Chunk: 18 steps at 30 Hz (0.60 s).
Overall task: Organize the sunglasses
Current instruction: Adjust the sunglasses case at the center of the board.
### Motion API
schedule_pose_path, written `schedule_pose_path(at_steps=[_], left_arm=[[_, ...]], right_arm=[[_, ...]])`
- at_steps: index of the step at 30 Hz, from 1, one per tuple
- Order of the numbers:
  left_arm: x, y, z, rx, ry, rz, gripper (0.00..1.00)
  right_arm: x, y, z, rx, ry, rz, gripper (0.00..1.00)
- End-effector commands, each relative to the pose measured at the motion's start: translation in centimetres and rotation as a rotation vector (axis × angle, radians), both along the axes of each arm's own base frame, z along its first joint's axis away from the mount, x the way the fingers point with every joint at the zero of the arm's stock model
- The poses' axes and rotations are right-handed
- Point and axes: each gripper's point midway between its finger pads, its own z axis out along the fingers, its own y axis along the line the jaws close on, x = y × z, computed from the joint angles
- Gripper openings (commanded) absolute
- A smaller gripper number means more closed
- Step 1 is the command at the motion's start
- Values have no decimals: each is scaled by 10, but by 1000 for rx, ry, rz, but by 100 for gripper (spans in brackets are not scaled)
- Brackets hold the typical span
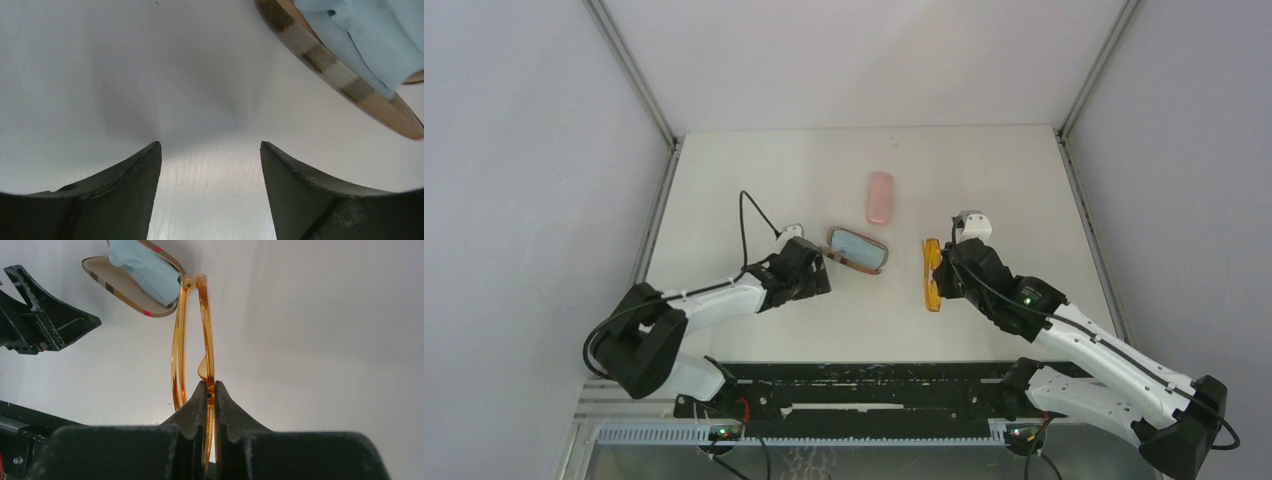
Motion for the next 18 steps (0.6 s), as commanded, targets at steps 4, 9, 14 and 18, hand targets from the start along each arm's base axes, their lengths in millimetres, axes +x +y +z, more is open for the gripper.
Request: schedule_pose_path(at_steps=[4, 9, 14, 18], left_arm=[[47, -14, 17, -99, -29, 71, 71], [63, -14, 18, -108, -17, 86, 73], [76, -15, 15, -125, 11, 90, 75], [83, -18, 15, -142, 27, 78, 76]], right_arm=[[15, 7, 10, 33, -44, 18, 0], [20, 6, 8, 35, -40, 17, 0], [24, 7, 5, 40, -31, 25, 0], [27, 6, 3, 37, -27, 26, 0]])
